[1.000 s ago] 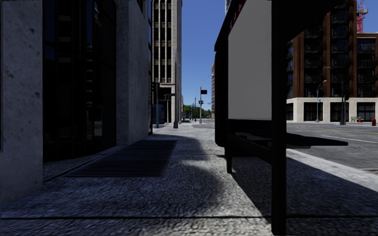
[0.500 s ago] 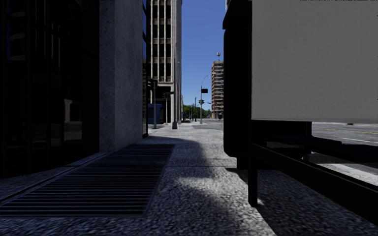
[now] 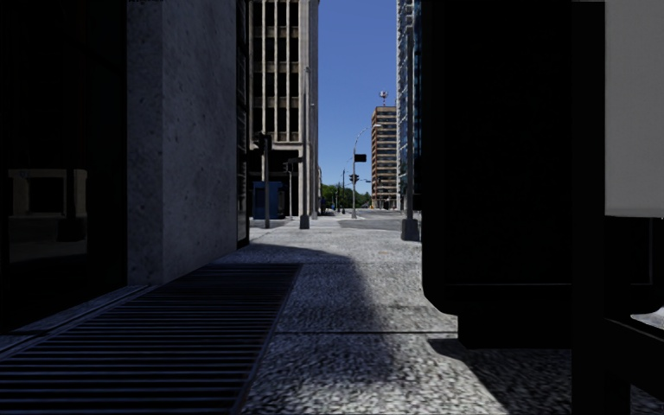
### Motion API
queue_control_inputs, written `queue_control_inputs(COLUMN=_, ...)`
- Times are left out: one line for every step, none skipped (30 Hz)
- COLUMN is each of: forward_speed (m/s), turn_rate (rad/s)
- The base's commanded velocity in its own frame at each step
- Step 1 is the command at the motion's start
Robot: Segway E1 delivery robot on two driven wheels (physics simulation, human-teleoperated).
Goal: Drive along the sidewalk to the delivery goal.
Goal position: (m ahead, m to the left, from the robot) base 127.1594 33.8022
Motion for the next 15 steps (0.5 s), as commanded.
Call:
queue_control_inputs(forward_speed=2.00, turn_rate=0.00)
queue_control_inputs(forward_speed=2.00, turn_rate=0.00)
queue_control_inputs(forward_speed=2.00, turn_rate=0.00)
queue_control_inputs(forward_speed=2.00, turn_rate=0.00)
queue_control_inputs(forward_speed=2.00, turn_rate=0.00)
queue_control_inputs(forward_speed=2.00, turn_rate=0.00)
queue_control_inputs(forward_speed=2.00, turn_rate=0.00)
queue_control_inputs(forward_speed=2.00, turn_rate=0.00)
queue_control_inputs(forward_speed=2.00, turn_rate=0.00)
queue_control_inputs(forward_speed=2.00, turn_rate=0.00)
queue_control_inputs(forward_speed=2.00, turn_rate=0.00)
queue_control_inputs(forward_speed=2.00, turn_rate=0.00)
queue_control_inputs(forward_speed=2.00, turn_rate=0.00)
queue_control_inputs(forward_speed=2.00, turn_rate=0.00)
queue_control_inputs(forward_speed=2.00, turn_rate=0.00)
